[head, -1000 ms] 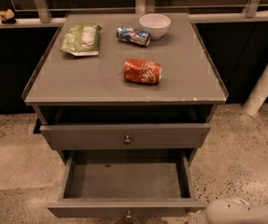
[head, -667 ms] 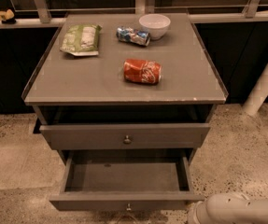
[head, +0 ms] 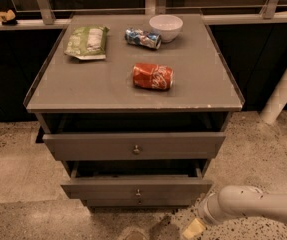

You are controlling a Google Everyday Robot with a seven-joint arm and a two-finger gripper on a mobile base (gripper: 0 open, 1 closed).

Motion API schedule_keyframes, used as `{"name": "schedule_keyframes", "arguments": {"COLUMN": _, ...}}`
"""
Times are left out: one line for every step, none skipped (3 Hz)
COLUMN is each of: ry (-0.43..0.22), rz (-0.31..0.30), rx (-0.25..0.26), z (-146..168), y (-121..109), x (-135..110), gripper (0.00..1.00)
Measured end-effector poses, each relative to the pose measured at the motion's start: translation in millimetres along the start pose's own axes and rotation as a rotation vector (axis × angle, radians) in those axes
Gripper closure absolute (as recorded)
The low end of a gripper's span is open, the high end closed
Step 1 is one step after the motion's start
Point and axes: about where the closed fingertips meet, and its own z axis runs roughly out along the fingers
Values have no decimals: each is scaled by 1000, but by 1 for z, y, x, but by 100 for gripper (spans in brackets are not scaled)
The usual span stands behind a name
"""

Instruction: Close middle drawer

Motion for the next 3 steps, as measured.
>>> {"name": "schedule_keyframes", "arguments": {"ry": 5, "rz": 0, "rx": -7, "z": 3, "y": -2, "x": -3, "gripper": 0}}
{"name": "schedule_keyframes", "arguments": {"ry": -1, "rz": -62, "rx": 14, "z": -4, "y": -15, "x": -35, "gripper": 0}}
{"name": "schedule_keyframes", "arguments": {"ry": -1, "rz": -63, "rx": 14, "z": -4, "y": -15, "x": -34, "gripper": 0}}
